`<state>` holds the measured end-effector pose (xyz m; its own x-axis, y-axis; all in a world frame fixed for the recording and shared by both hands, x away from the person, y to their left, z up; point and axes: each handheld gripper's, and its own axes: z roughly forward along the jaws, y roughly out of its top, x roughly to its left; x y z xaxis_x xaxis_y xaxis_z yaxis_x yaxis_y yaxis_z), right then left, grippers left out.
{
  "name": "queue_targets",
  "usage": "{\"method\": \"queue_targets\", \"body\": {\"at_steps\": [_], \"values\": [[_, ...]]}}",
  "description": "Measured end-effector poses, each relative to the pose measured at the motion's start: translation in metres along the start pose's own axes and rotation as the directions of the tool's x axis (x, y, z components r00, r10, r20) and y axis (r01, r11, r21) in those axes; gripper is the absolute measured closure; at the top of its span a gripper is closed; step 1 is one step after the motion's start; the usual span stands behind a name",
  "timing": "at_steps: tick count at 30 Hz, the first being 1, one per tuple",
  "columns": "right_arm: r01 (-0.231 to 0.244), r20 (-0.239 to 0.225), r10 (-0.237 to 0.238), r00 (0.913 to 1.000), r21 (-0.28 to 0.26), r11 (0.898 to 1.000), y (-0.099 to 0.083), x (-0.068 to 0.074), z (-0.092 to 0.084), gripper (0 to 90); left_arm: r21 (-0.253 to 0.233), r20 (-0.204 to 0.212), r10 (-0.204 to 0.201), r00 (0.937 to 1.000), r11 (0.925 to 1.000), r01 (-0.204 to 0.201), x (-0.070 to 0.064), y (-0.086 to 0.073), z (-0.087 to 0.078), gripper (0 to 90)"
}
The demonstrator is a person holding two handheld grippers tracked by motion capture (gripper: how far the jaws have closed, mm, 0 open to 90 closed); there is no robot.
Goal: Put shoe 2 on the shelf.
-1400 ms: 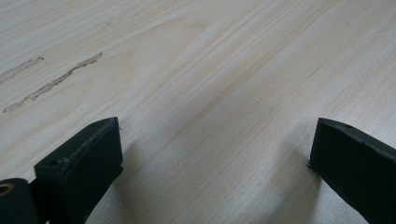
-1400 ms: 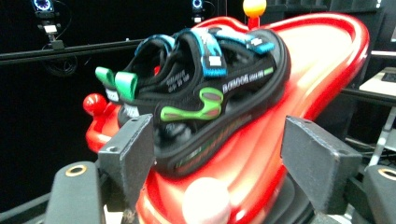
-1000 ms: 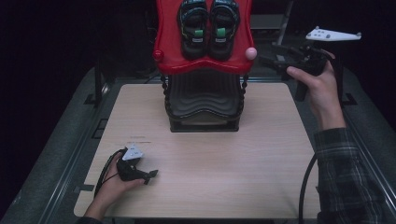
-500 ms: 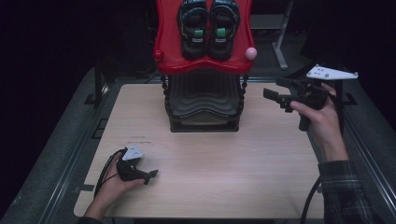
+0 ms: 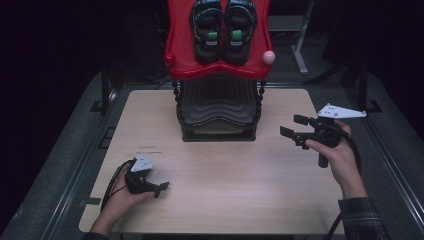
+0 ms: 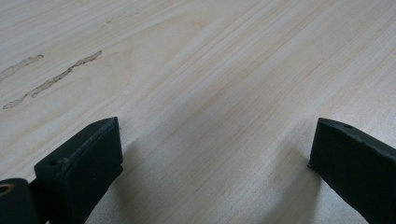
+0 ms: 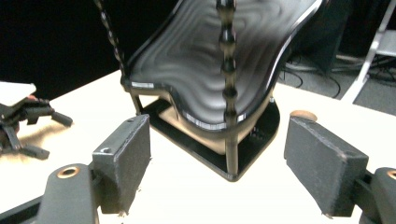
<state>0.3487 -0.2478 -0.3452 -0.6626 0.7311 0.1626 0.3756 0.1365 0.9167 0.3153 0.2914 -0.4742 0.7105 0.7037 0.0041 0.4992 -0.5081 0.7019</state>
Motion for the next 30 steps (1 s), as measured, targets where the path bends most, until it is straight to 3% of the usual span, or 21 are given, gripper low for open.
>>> {"method": "queue_targets", "body": {"at_steps": [9,15,19,25,30], "values": [[-0.034,0.021,0.032,0.9993,0.068,0.997,-0.042,-0.001,-0.001,22.6,0.001,0.000,0.001,1.0000,1.0000,-0.001,0.000,0.000,0.000,1.4],[-0.046,0.041,0.041,0.9983,0.141,0.989,-0.072,-0.001,0.001,22.6,0.001,0.000,0.001,1.0000,1.0000,-0.001,0.000,0.000,0.000,1.4],[-0.028,0.070,0.012,0.9975,0.228,0.973,-0.090,0.002,0.003,21.5,0.001,0.000,0.001,1.0000,1.0000,-0.001,0.000,0.000,0.000,1.4],[-0.009,0.089,-0.020,0.9958,0.309,0.951,-0.111,0.005,0.005,21.0,-0.001,0.000,0.001,1.0000,1.0000,-0.001,0.000,0.000,0.000,1.5],[0.006,0.118,-0.056,0.9914,0.390,0.921,-0.126,0.007,0.004,20.4,-0.002,0.000,0.001,1.0000,1.0000,-0.001,0.000,0.000,0.000,1.4]]}}
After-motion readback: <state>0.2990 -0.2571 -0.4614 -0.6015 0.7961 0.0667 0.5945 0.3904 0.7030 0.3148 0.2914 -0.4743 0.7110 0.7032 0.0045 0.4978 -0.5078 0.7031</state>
